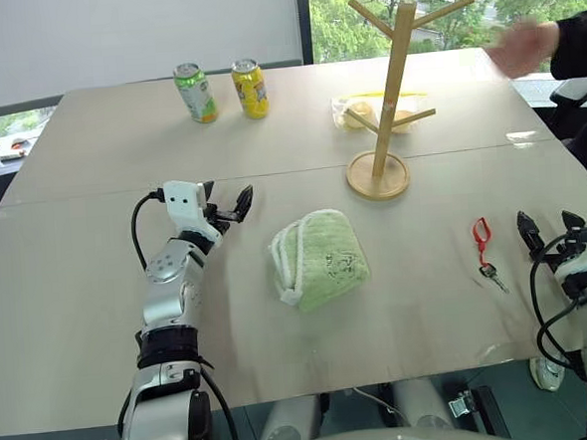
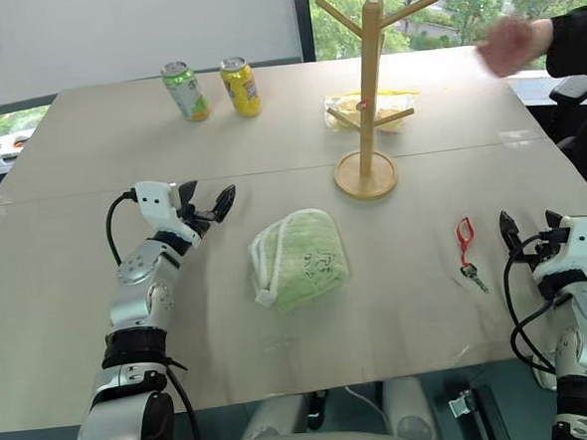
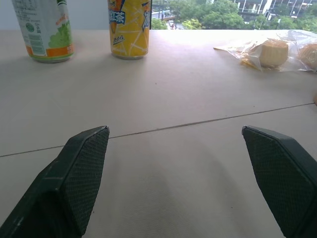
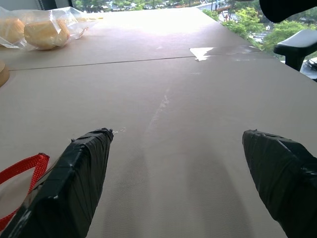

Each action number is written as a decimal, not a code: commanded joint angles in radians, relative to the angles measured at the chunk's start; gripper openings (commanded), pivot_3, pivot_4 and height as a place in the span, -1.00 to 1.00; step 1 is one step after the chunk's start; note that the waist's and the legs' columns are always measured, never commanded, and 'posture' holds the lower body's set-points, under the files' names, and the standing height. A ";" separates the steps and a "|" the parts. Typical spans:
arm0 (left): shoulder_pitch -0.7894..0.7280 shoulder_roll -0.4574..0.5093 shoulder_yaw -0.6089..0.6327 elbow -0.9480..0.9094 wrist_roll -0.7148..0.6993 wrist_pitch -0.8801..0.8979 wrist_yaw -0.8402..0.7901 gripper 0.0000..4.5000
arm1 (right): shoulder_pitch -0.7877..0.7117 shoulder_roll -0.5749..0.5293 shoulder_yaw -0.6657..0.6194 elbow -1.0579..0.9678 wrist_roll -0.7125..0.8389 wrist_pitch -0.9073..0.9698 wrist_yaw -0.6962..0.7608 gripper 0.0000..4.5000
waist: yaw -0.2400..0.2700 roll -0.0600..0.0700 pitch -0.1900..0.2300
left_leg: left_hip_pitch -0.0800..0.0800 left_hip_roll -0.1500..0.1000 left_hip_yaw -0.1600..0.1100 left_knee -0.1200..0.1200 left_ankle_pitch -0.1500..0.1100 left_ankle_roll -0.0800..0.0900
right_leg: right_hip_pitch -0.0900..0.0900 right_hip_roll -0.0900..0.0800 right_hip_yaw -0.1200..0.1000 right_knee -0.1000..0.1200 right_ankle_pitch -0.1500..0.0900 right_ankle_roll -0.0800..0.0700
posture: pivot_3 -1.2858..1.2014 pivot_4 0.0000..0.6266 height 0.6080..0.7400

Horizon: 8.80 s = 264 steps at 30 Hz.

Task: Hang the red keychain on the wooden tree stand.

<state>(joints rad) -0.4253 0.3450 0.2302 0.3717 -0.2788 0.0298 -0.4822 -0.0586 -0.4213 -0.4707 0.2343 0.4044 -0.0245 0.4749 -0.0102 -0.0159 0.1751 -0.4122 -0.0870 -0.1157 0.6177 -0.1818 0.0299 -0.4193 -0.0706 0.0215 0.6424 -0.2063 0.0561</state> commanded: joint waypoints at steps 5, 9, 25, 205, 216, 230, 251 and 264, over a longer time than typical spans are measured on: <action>-0.001 0.004 0.013 -0.041 -0.009 -0.027 0.010 1.00 | -0.013 -0.024 -0.009 -0.010 0.000 -0.009 0.000 0.99 | 0.000 0.000 0.000 | 0.000 0.000 0.000 0.000 0.000 0.000 | 0.000 0.000 0.000 0.000 0.000 0.000 | 0.03 -0.52 1.00; -0.006 0.005 0.010 -0.035 -0.006 -0.029 0.011 1.00 | -0.014 -0.024 -0.009 -0.006 -0.001 -0.011 0.000 0.99 | 0.000 0.000 0.000 | 0.000 0.000 0.000 0.000 0.000 0.000 | 0.000 0.000 0.000 0.000 0.000 0.000 | 0.03 -0.52 1.00; -0.023 0.004 0.002 -0.031 -0.002 -0.028 0.011 1.00 | -0.012 -0.044 -0.021 -0.007 0.003 -0.008 0.009 0.99 | 0.000 0.000 0.000 | 0.000 0.000 0.000 0.000 0.000 0.000 | 0.000 0.000 0.000 0.000 0.000 0.000 | 0.03 -0.52 1.00; 0.605 0.202 -0.350 -0.671 -0.151 -0.264 -0.663 1.00 | 0.225 0.109 0.269 -0.754 -0.084 0.637 -0.338 0.76 | 0.021 0.010 -0.005 | -0.003 0.005 -0.005 0.005 -0.007 -0.005 | 0.004 -0.004 -0.002 -0.005 -0.006 0.000 | 0.03 -0.52 1.00; 0.626 0.200 -0.362 -0.699 -0.147 -0.244 -0.649 1.00 | 0.206 0.160 0.212 -0.813 0.012 0.735 -0.353 -0.99 | 0.019 0.011 -0.005 | -0.003 0.005 -0.005 0.001 -0.007 -0.005 | 0.004 -0.004 -0.002 -0.008 -0.006 0.000 | 0.03 -0.52 1.00; 0.383 0.087 -0.292 -0.923 -0.350 0.220 -0.220 1.00 | -0.011 0.021 0.306 -0.804 -0.145 0.395 -0.210 -0.99 | 0.017 0.012 -0.004 | -0.003 0.005 -0.005 0.000 -0.005 -0.001 | 0.004 -0.001 -0.008 -0.010 -0.006 0.001 | 0.03 -0.52 1.00; 0.121 0.172 -0.137 -1.020 -0.474 0.511 0.002 1.00 | -0.370 0.040 0.476 -0.503 -0.271 0.027 -0.047 -0.99 | 0.001 0.010 -0.002 | -0.001 0.004 -0.003 0.000 -0.004 0.000 | 0.004 0.002 -0.006 -0.009 -0.003 -0.003 | 0.03 -0.52 1.00; 0.054 0.154 -0.129 -0.985 -0.494 0.547 0.022 1.00 | -0.334 0.050 0.516 -0.496 -0.309 0.007 -0.030 -0.99 | 0.000 0.010 -0.002 | -0.001 0.004 -0.003 0.000 -0.004 0.000 | 0.004 0.002 -0.006 -0.009 -0.001 0.000 | 0.03 -0.52 1.00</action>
<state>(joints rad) -0.3576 0.5000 0.0783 -0.6028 -0.7558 0.5807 -0.4621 -0.3859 -0.3744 0.0596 -0.2389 0.0976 0.0102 0.4517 -0.0097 -0.0061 0.1728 -0.4135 -0.0829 -0.1189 0.6178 -0.1855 0.0296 -0.4151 -0.0684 0.0159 0.6334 -0.2074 0.0560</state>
